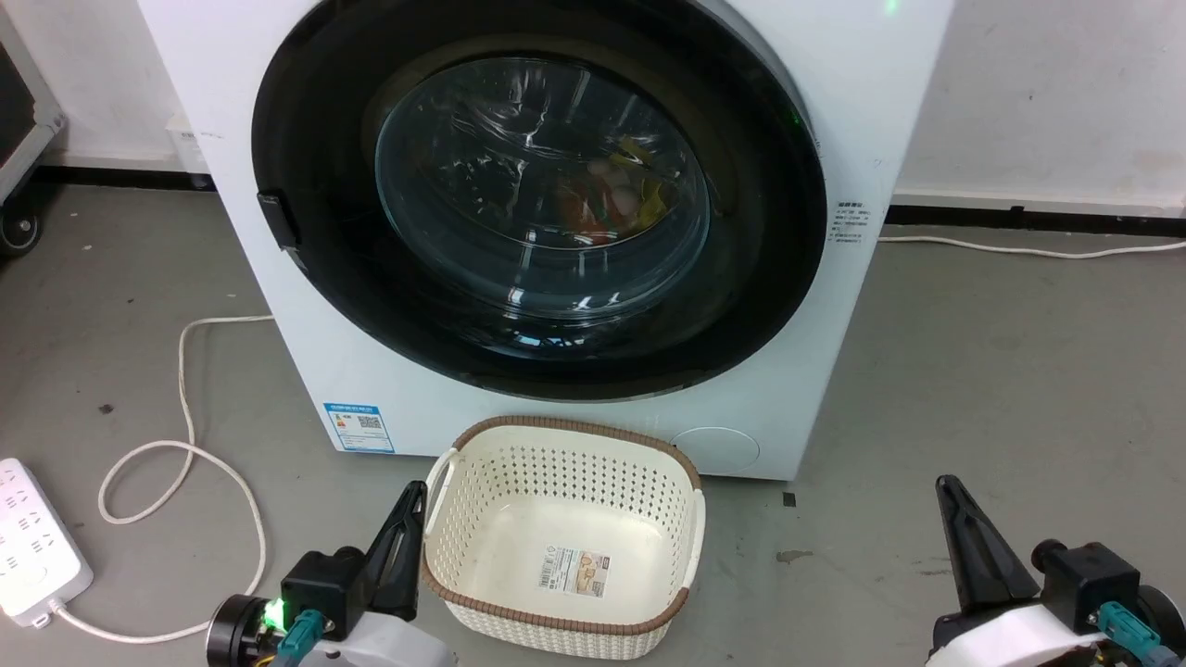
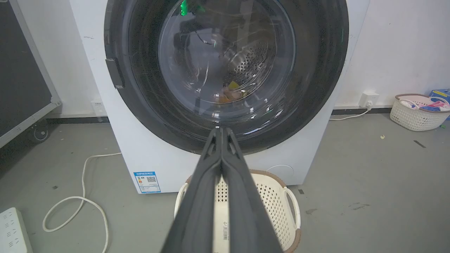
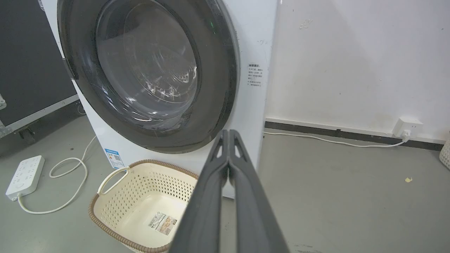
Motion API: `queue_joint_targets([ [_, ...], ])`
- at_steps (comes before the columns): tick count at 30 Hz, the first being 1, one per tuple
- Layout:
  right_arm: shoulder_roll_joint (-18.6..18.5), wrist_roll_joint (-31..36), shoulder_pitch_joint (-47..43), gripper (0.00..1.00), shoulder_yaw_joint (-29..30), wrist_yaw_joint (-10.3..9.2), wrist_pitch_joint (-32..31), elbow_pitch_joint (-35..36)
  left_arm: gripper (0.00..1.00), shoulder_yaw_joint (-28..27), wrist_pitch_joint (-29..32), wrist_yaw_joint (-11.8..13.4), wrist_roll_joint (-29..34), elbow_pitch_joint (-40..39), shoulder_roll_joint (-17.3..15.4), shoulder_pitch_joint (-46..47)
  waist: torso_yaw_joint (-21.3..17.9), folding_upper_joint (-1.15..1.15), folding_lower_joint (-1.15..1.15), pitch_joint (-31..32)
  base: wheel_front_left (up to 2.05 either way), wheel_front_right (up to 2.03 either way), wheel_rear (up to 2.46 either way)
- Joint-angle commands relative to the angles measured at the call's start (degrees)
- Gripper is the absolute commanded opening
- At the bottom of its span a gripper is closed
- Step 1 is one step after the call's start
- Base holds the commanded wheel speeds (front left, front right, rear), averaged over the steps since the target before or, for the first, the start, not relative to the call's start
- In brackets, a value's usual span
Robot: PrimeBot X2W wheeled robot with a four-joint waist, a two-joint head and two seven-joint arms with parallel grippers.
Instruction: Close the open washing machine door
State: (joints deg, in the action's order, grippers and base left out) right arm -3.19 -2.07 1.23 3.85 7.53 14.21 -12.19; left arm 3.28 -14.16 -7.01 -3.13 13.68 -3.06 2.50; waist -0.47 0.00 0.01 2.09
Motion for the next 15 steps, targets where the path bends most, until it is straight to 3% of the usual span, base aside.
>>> queue_joint_targets([
  [1, 0.02, 0.12, -0.07, 0.0, -0.14, 0.0, -0.32, 0.52, 0.0, -0.08, 0.31, 0.36, 0.17, -0.5, 0.01, -0.14, 0.01, 0.0, 0.0, -0.03, 0.0, 0.0, 0.0],
  [15, 0.05, 0.35, -0.21, 0.0, -0.58, -0.01, -1.96, 1.9, 0.0, -0.46, 1.95, 1.15, 0.52, -2.06, 0.03, -0.42, 0.07, 0.0, 0.0, -0.27, 0.0, 0.0, 0.0],
])
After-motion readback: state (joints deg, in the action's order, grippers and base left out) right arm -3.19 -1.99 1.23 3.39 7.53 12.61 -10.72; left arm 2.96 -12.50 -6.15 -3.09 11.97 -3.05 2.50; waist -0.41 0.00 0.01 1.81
